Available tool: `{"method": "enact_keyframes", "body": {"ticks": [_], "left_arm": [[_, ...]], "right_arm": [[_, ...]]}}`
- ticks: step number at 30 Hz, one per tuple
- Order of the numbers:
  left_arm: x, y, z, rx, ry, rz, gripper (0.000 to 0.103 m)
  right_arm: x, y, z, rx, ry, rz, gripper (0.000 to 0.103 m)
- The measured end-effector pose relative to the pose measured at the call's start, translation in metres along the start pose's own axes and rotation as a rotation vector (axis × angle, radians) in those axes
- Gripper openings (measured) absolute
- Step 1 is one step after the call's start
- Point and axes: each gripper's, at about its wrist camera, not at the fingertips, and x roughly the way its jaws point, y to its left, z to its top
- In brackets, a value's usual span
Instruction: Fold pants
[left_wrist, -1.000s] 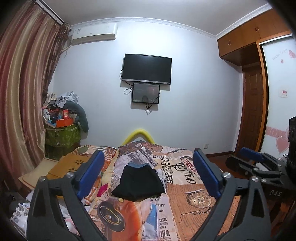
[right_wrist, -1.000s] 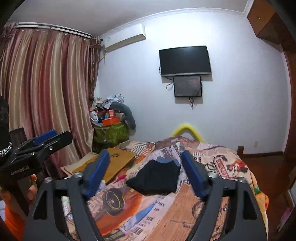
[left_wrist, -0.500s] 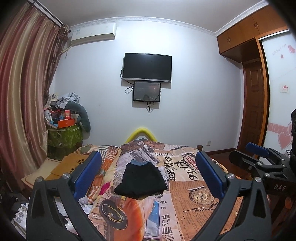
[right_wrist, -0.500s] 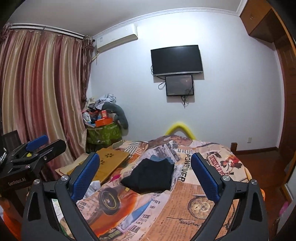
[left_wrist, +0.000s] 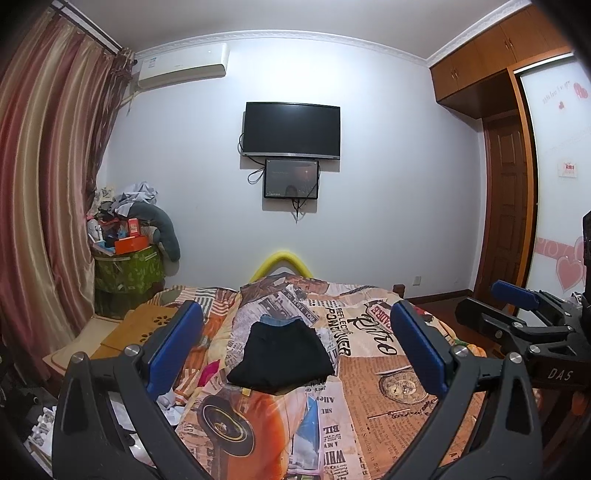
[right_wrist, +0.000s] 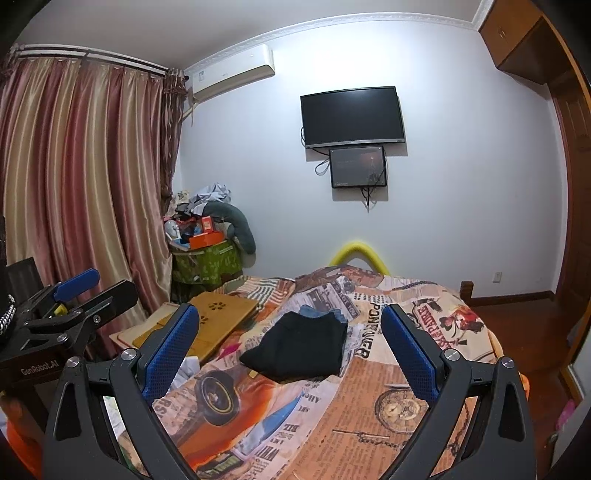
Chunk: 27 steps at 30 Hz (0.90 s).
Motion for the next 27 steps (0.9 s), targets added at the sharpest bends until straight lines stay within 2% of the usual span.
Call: {"method": "enact_keyframes", "body": {"ticks": [27], "left_arm": [[0.0019, -0.001, -0.0002, 0.0, 0.019, -0.032, 0.102]], "right_arm": [[-0.0057, -0.0022, 0.0019, 0.005, -0.006, -0.021, 0.099]]}}
